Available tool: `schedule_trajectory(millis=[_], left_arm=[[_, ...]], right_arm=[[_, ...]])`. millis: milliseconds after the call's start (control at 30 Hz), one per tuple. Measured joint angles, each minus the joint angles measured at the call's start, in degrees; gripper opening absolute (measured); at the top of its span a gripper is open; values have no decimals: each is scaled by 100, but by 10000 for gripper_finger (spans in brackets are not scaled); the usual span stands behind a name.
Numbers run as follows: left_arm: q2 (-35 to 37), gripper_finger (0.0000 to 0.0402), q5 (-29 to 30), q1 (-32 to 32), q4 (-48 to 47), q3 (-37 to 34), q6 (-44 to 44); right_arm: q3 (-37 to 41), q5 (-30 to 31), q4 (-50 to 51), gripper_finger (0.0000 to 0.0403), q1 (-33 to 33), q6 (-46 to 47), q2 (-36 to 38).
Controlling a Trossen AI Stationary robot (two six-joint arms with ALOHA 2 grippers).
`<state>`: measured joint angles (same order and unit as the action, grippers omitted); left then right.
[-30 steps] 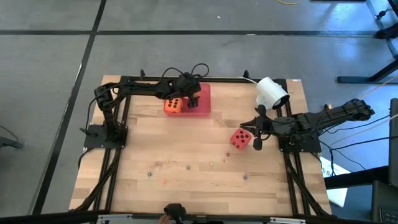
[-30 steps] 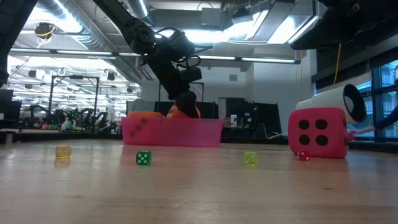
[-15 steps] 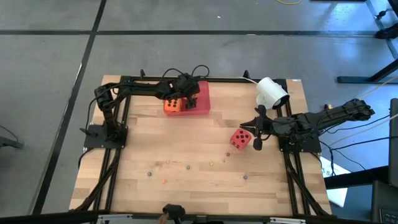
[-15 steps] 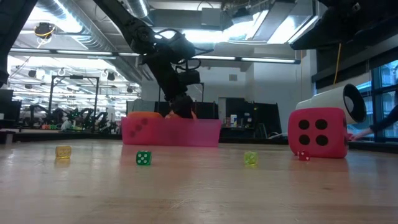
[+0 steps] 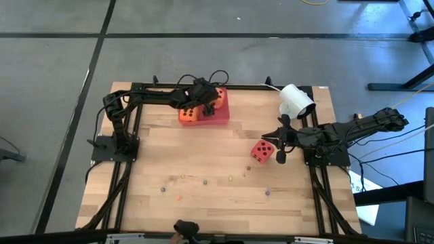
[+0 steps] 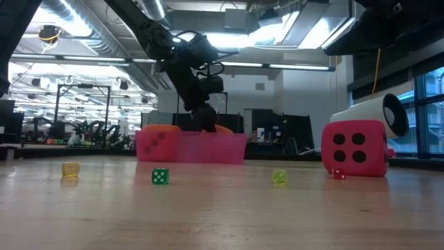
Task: Pick & Place Dice
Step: Put the large orange die into the red bin
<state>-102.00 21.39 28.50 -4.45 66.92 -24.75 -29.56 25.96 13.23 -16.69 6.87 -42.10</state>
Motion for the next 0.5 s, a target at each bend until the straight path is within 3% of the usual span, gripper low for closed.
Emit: schedule_trajectory(millis=[200,500], left_arm=[[0,400,931,-14,-23,0,-57],[158,400,1019,-435,39,0,-186]], right_arm=[[0,2,0,36,-2,0,1],[0,20,0,36,-1,-30,1]])
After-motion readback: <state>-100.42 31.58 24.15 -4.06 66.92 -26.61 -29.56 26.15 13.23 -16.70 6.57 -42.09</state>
